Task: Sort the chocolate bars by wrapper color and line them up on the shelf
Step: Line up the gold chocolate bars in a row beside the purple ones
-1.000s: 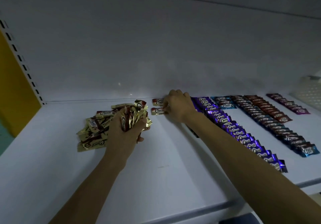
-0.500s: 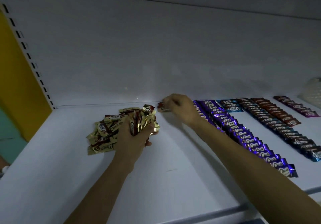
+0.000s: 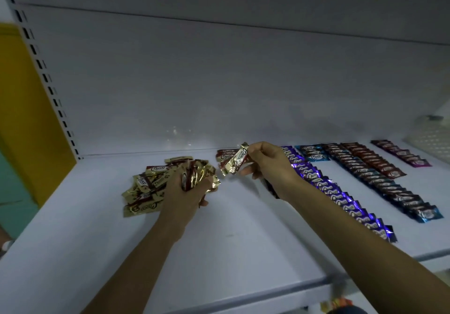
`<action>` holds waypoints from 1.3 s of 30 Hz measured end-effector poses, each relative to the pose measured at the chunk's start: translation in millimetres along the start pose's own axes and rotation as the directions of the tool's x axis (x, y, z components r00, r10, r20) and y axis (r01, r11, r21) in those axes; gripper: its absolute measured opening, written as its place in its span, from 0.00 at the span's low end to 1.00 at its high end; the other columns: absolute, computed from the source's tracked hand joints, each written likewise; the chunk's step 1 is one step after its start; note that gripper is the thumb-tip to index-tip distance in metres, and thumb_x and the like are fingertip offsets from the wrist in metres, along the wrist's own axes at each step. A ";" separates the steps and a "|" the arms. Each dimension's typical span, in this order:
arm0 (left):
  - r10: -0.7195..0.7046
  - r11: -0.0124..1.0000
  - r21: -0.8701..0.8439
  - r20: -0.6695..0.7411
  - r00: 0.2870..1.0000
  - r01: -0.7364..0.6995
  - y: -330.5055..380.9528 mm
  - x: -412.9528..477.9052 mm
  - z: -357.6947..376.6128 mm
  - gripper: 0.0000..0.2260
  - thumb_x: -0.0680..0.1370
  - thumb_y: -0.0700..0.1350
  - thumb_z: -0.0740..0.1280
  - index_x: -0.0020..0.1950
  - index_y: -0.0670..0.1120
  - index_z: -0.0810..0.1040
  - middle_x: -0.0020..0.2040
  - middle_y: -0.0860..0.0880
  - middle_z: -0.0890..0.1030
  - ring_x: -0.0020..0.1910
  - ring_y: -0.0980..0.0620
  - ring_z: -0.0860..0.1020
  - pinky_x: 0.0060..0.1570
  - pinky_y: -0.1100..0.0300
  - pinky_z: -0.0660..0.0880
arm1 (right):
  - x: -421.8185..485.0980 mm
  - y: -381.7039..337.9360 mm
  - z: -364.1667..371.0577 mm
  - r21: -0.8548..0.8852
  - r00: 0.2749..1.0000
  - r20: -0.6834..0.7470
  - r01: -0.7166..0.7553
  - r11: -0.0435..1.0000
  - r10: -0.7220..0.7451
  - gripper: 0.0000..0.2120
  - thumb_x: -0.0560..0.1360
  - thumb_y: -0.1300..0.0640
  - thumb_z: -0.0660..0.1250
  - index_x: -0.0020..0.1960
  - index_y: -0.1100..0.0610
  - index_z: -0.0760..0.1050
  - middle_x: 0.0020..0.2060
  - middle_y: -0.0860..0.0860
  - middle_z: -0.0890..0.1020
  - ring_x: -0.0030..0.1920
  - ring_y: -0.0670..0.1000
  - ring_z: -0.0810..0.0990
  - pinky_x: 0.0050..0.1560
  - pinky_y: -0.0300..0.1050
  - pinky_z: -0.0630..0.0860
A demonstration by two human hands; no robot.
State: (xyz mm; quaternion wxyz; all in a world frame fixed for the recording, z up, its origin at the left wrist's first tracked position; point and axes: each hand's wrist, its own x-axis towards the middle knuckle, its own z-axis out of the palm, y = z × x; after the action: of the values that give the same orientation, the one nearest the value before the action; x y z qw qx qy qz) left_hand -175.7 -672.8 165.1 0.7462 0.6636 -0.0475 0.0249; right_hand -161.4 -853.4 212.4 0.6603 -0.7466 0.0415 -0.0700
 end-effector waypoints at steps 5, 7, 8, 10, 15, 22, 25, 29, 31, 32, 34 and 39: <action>0.017 1.000 0.012 -0.030 0.999 -0.017 -4.4 3.8 -0.2 0.09 0.74 0.38 0.71 0.53 0.44 0.78 0.44 0.43 0.81 0.35 0.54 0.79 0.28 0.66 0.73 | -3.0 5.2 0.4 -0.167 0.999 0.009 -0.042 0.985 0.044 0.09 0.80 0.63 0.59 0.41 0.58 0.73 0.33 0.53 0.80 0.22 0.45 0.77 0.24 0.37 0.66; 0.021 1.000 0.009 -0.039 0.999 -0.021 -4.8 5.0 -0.4 0.08 0.74 0.39 0.71 0.52 0.45 0.78 0.44 0.44 0.81 0.36 0.53 0.78 0.29 0.64 0.74 | -5.3 6.4 3.2 -0.168 0.999 0.043 0.004 0.986 0.003 0.10 0.80 0.63 0.60 0.41 0.57 0.72 0.30 0.49 0.79 0.23 0.44 0.76 0.26 0.37 0.67; 0.023 1.000 -0.004 -0.034 0.999 -0.023 -4.0 4.3 0.1 0.07 0.75 0.39 0.71 0.50 0.48 0.78 0.43 0.46 0.82 0.37 0.54 0.79 0.30 0.64 0.75 | -7.0 5.6 4.8 -0.163 0.997 0.062 0.045 0.986 -0.036 0.10 0.80 0.63 0.60 0.40 0.56 0.72 0.29 0.47 0.79 0.24 0.43 0.76 0.27 0.37 0.67; 0.022 0.999 -0.030 -0.016 1.000 -0.022 -1.9 3.6 0.4 0.08 0.76 0.40 0.70 0.49 0.52 0.78 0.43 0.51 0.83 0.38 0.55 0.80 0.31 0.63 0.76 | -9.7 3.6 11.1 -0.161 0.987 0.122 0.125 0.979 -0.105 0.10 0.80 0.63 0.60 0.40 0.56 0.72 0.28 0.47 0.78 0.25 0.42 0.76 0.27 0.36 0.67; -0.014 0.994 -0.108 -0.013 1.000 0.012 -0.1 3.4 -0.5 0.06 0.76 0.44 0.69 0.52 0.46 0.79 0.41 0.48 0.83 0.35 0.54 0.79 0.29 0.62 0.75 | -11.2 1.5 33.9 -0.060 0.981 0.138 0.148 0.987 -0.139 0.06 0.80 0.64 0.60 0.44 0.61 0.73 0.26 0.47 0.80 0.25 0.43 0.78 0.27 0.36 0.73; -0.001 0.993 -0.121 0.017 1.000 0.003 1.0 3.1 -0.8 0.06 0.77 0.42 0.67 0.53 0.44 0.77 0.37 0.53 0.83 0.33 0.58 0.81 0.28 0.63 0.76 | -7.9 2.3 46.2 0.067 0.995 0.068 0.065 0.996 -0.069 0.07 0.79 0.64 0.63 0.50 0.68 0.75 0.45 0.62 0.81 0.30 0.54 0.82 0.35 0.49 0.82; -0.026 0.991 -0.130 0.001 1.000 0.026 1.0 3.7 -2.4 0.10 0.77 0.42 0.67 0.57 0.42 0.76 0.41 0.50 0.82 0.32 0.57 0.81 0.28 0.62 0.76 | -11.1 1.2 44.0 0.153 0.998 0.068 0.004 0.988 -0.015 0.05 0.79 0.65 0.61 0.48 0.65 0.74 0.42 0.59 0.81 0.28 0.52 0.81 0.33 0.45 0.82; -0.039 0.990 -0.136 0.007 0.999 0.040 -0.9 5.2 -4.9 0.14 0.76 0.43 0.68 0.59 0.40 0.76 0.44 0.47 0.82 0.34 0.56 0.80 0.28 0.62 0.74 | -11.6 0.5 40.9 0.255 0.994 0.073 -0.094 0.963 0.077 0.04 0.80 0.64 0.59 0.49 0.63 0.72 0.38 0.57 0.81 0.28 0.52 0.81 0.32 0.42 0.80; -0.043 0.988 -0.146 0.015 0.999 0.045 -0.8 4.7 -4.7 0.13 0.76 0.43 0.68 0.58 0.41 0.76 0.44 0.47 0.82 0.34 0.56 0.80 0.28 0.62 0.75 | -10.7 -0.5 39.0 0.288 0.988 0.097 -0.143 0.947 0.120 0.05 0.81 0.63 0.57 0.50 0.62 0.72 0.37 0.57 0.81 0.28 0.52 0.80 0.30 0.43 0.80; -0.046 0.988 -0.144 0.021 0.999 0.049 -0.4 4.1 -4.2 0.12 0.75 0.42 0.68 0.58 0.42 0.77 0.44 0.47 0.83 0.35 0.56 0.80 0.28 0.62 0.75 | -10.4 -1.1 38.0 0.272 0.986 0.111 -0.151 0.950 0.125 0.05 0.81 0.63 0.57 0.51 0.62 0.72 0.37 0.57 0.81 0.27 0.52 0.80 0.29 0.43 0.79; -0.042 0.990 -0.132 0.030 0.999 0.045 -0.1 3.0 -3.5 0.08 0.76 0.41 0.68 0.54 0.44 0.77 0.41 0.50 0.83 0.34 0.57 0.80 0.27 0.62 0.75 | -10.7 -1.6 36.1 0.220 0.983 0.142 -0.143 0.965 0.113 0.07 0.81 0.62 0.57 0.54 0.63 0.72 0.37 0.57 0.80 0.27 0.50 0.79 0.28 0.42 0.78; -0.031 0.997 -0.074 0.017 0.999 0.033 1.2 1.0 -2.5 0.06 0.78 0.36 0.64 0.47 0.46 0.77 0.32 0.54 0.81 0.29 0.58 0.78 0.26 0.62 0.75 | -14.9 -2.0 32.7 0.174 0.973 0.221 -0.111 0.979 0.072 0.06 0.81 0.62 0.58 0.50 0.62 0.72 0.40 0.55 0.81 0.30 0.50 0.81 0.32 0.43 0.80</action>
State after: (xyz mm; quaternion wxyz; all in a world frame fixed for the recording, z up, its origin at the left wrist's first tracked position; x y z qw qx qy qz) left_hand -174.8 -670.3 166.0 0.7701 0.6364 -0.0438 0.0059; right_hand -170.9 -818.8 209.7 0.7299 -0.6825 -0.0018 0.0375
